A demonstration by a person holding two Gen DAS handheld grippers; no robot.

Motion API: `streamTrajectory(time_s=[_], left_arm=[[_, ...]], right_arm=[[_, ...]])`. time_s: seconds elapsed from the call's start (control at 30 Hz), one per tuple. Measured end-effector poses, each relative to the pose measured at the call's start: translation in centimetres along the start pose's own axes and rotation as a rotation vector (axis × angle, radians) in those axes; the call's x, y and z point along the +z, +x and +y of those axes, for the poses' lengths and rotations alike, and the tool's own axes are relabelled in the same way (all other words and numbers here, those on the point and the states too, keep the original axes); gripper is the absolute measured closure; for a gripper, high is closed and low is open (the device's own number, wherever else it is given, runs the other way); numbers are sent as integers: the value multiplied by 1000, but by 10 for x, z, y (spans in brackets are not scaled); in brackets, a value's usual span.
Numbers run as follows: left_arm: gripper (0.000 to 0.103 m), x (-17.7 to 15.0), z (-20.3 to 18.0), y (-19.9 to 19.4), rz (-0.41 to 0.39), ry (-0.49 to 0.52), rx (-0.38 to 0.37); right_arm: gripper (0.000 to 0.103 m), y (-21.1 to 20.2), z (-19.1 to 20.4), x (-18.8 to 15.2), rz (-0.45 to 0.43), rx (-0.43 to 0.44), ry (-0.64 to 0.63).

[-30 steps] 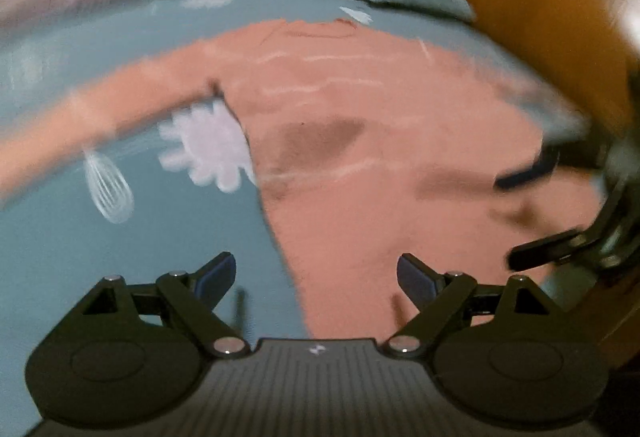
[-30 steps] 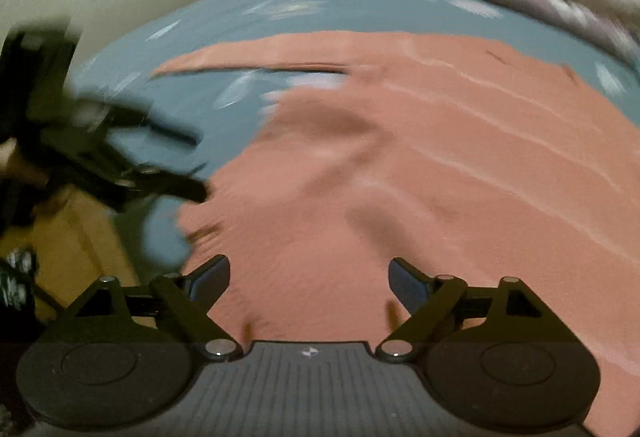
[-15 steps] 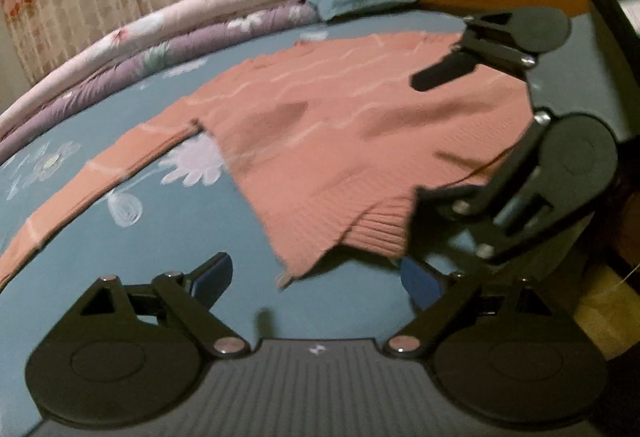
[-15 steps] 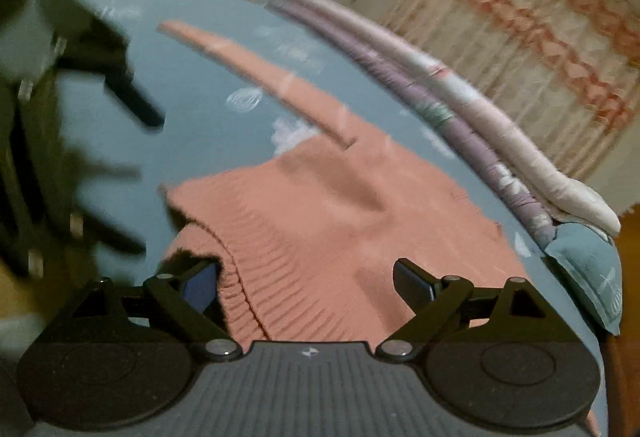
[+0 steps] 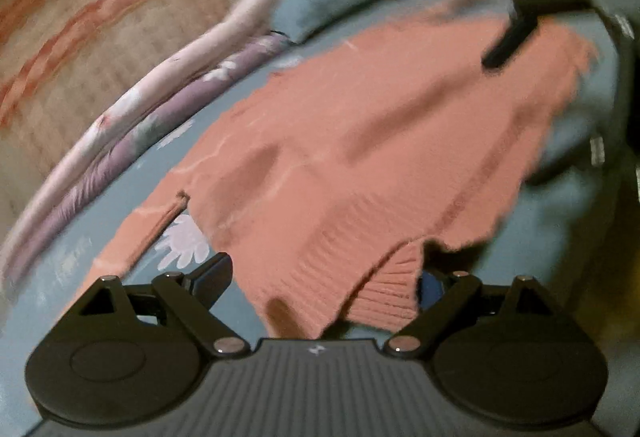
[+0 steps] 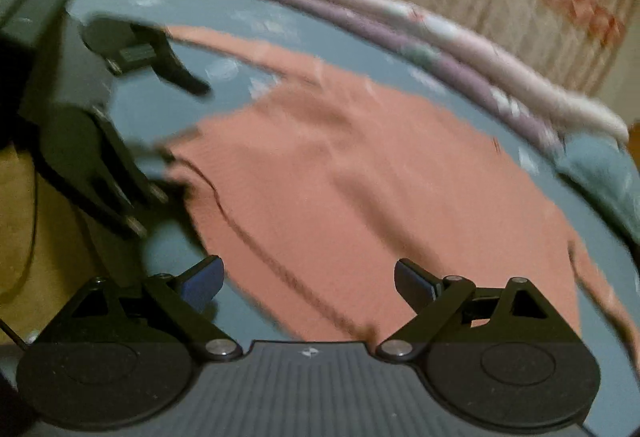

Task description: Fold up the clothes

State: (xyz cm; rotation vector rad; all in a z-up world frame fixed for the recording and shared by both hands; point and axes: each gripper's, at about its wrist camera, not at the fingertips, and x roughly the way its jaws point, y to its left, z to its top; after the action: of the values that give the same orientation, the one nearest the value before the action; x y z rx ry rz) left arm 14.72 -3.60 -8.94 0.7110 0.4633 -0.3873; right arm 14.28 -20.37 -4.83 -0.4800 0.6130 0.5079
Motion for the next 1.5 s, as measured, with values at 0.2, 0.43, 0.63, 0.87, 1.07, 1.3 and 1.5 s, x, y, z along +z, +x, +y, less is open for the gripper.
streamTrajectory(time_s=[0.2, 0.43, 0.63, 0.87, 1.07, 1.3, 1.5], left_arm=[[11, 10, -17, 4, 26, 248, 96], [12, 25, -52, 15, -5, 520, 188], [38, 31, -60, 18, 24, 551, 108], [97, 36, -42, 18, 73, 369, -15], [98, 50, -18, -3, 11, 252, -15], [98, 51, -10, -17, -3, 213, -43], [98, 41, -9, -14, 24, 166, -81]], right_arm=[[8, 3, -4, -17, 17, -23, 65], [7, -2, 5, -10, -19, -13, 58], [7, -6, 4, -14, -14, -12, 63], [7, -9, 6, -9, -34, -20, 44], [7, 5, 19, -5, -16, -82, -111], [21, 23, 4, -17, 80, -381, -295], [62, 10, -36, -51, 212, -450, -266]])
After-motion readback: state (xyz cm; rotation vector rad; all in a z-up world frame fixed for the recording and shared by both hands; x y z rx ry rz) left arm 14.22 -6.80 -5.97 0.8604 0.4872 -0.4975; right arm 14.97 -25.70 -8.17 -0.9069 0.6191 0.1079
